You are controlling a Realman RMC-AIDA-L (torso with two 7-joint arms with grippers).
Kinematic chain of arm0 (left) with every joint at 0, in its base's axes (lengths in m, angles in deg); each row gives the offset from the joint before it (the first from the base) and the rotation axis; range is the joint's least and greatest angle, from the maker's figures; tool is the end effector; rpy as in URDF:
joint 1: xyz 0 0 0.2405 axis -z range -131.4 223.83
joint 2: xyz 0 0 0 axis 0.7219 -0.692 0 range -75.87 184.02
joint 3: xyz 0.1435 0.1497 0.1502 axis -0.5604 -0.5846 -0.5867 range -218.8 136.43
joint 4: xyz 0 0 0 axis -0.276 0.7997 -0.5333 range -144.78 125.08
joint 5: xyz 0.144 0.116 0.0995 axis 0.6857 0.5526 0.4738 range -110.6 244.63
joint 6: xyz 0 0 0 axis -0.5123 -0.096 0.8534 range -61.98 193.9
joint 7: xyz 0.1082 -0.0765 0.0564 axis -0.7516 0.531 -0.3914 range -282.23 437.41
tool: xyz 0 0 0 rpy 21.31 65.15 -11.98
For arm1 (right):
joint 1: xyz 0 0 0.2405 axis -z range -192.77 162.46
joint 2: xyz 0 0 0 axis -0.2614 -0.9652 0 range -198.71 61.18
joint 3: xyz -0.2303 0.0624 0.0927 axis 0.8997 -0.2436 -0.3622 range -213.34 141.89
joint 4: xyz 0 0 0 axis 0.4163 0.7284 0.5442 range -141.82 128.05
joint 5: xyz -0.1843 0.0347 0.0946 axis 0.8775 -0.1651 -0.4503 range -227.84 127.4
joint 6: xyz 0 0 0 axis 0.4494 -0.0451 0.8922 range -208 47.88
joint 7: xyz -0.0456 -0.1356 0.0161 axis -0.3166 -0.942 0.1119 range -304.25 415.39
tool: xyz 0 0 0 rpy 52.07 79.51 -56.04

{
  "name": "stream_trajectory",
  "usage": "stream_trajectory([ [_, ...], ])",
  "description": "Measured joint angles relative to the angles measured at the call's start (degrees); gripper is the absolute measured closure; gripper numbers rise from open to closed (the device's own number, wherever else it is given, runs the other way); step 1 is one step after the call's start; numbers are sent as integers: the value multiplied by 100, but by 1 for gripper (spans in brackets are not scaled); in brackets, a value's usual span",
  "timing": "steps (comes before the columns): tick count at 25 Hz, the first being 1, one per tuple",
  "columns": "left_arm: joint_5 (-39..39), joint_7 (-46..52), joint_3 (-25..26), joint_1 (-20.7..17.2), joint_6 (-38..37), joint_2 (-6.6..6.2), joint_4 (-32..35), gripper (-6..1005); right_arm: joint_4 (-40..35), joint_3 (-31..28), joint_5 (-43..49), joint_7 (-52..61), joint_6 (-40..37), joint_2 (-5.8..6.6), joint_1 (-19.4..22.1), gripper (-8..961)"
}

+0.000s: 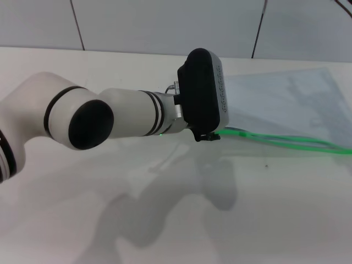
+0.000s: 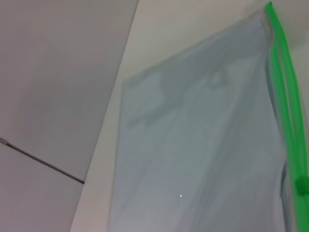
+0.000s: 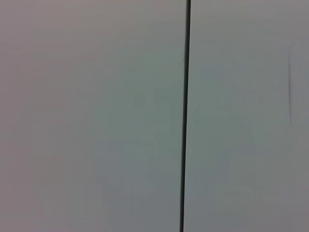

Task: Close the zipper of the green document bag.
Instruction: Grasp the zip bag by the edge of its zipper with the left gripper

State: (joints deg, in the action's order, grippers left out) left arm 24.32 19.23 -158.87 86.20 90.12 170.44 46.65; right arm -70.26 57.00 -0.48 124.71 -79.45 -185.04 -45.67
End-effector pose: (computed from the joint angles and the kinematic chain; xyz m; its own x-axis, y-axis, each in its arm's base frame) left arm -0.1402 0.3948 -0.1131 0.9544 -0.1834 -0.2356 -0.2863 -0.7862 -0.5477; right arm 0.1553 0.4581 0.0441 0.7553 -0.0672 -0.6519 -0.6453 -0.2495 -0.7220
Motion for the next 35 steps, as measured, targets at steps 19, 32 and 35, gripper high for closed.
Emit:
stream_trajectory([
  [19, 4, 0, -71, -10, -140, 0, -8, 271, 9, 0, 0, -14, 9, 0, -6, 60],
  [32, 5, 0, -71, -32, -148, 0, 13, 271, 10, 0, 0, -16, 9, 0, -6, 60],
  [35, -9, 0, -71, -37, -149, 0, 33, 271, 13, 0, 0, -15, 9, 0, -6, 60],
])
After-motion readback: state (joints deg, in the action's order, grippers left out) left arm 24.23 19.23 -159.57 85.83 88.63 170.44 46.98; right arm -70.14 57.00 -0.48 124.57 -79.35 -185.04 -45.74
